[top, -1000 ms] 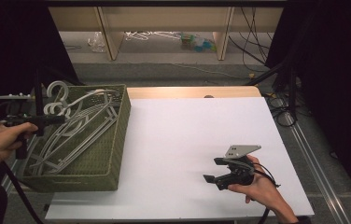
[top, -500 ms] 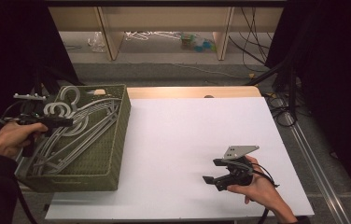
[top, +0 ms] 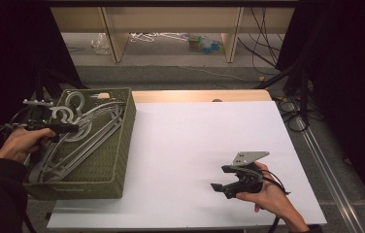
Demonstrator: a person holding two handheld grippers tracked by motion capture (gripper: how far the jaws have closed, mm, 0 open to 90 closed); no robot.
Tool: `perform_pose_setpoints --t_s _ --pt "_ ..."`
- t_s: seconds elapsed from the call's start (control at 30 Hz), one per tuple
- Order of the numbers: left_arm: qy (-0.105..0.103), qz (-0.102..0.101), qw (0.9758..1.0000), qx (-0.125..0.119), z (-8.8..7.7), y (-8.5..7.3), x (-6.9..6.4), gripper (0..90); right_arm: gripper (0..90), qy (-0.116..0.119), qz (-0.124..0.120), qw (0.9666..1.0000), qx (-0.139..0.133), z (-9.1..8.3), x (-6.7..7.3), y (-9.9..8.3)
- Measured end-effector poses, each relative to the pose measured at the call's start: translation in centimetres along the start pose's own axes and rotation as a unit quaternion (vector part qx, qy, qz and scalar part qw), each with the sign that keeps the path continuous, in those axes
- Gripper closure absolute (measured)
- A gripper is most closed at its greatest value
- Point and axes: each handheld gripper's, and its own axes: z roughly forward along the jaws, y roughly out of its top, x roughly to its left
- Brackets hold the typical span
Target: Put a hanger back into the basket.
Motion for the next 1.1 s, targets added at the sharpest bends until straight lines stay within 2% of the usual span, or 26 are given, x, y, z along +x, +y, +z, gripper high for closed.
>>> perform_pose_setpoints --t_s 0.03,0.1,0.17,0.27,0.3,0.33,0.37,0.4,0.43,0.5,0.53,0.57,0.63,0.67,0.8,0.93,0.97,1.0,1.07,1.1 --pt "0.000 0.000 1.0000 0.000 0.0 0.0 0.0 78.1 25.4 0.000 0.000 1.0000 0.000 0.0 0.0 0.0" --pt "-0.002 -0.012 0.9999 -0.012 0.4 -0.4 0.2 78.1 25.4 0.002 0.001 1.0000 0.004 0.0 0.0 0.0" --pt "0.006 -0.019 0.9998 -0.005 0.8 -0.8 0.4 77.7 25.4 0.003 0.000 1.0000 0.005 0.1 0.0 0.0" --pt "0.034 -0.026 0.9991 -0.001 0.8 -1.2 0.9 76.3 25.4 0.005 0.004 1.0000 0.005 0.0 0.1 0.0" --pt "0.047 -0.024 0.9986 0.003 0.8 -1.3 1.0 74.6 25.3 0.005 0.004 1.0000 0.005 0.0 0.1 0.0" --pt "0.061 -0.008 0.9979 0.019 0.5 -1.4 1.3 72.6 25.3 0.004 0.003 1.0000 0.005 0.0 0.0 0.0" --pt "0.061 -0.008 0.9979 0.019 0.5 -1.4 1.3 70.3 25.3 0.004 0.003 1.0000 0.005 0.0 0.0 0.0" --pt "0.083 -0.004 0.9963 0.020 0.3 -1.7 1.6 70.3 25.3 0.003 0.001 1.0000 0.004 0.1 0.0 0.0" --pt "0.083 -0.004 0.9963 0.020 0.3 -1.7 1.6 70.4 25.1 0.002 0.001 1.0000 0.004 0.1 0.0 0.0" --pt "0.093 -0.016 0.9954 0.014 0.3 -2.1 1.9 70.2 25.1 0.002 0.000 1.0000 0.004 0.1 0.0 0.0" --pt "0.102 -0.031 0.9942 0.006 0.2 -2.5 2.2 68.1 25.1 0.002 0.001 1.0000 0.004 0.1 0.1 0.0" --pt "0.105 -0.031 0.9940 0.011 0.1 -2.7 2.3 68.1 25.1 0.003 0.001 1.0000 0.004 0.1 0.1 0.0" --pt "0.106 -0.031 0.9938 0.011 0.0 -2.8 2.5 66.8 25.1 0.003 0.001 1.0000 0.003 0.1 0.1 0.0" --pt "0.108 -0.038 0.9934 0.004 -0.2 -3.1 2.5 64.9 25.1 0.002 0.001 1.0000 0.003 0.1 0.1 0.0" --pt "0.104 -0.066 0.9915 -0.041 -1.2 -3.1 2.1 55.5 25.1 0.002 0.005 1.0000 0.005 0.2 0.1 0.0" --pt "0.112 -0.065 0.9902 -0.053 -2.0 -3.2 1.3 45.0 25.1 0.002 0.002 1.0000 0.003 0.1 0.0 0.0" --pt "0.104 -0.067 0.9900 -0.068 -2.4 -3.4 0.6 43.6 25.0 0.002 0.002 1.0000 0.002 0.1 0.0 0.0" --pt "0.104 -0.067 0.9900 -0.068 -2.4 -3.4 0.6 42.0 25.0 0.000 0.001 1.0000 0.000 0.1 0.0 0.0" --pt "0.089 -0.071 0.9897 -0.086 -2.9 -3.6 -0.2 40.9 24.8 -0.001 0.002 1.0000 0.000 0.1 0.0 0.0" --pt "0.071 -0.087 0.9875 -0.111 -3.1 -4.0 -1.0 37.9 24.8 -0.001 0.002 1.0000 -0.001 0.1 0.0 0.0"
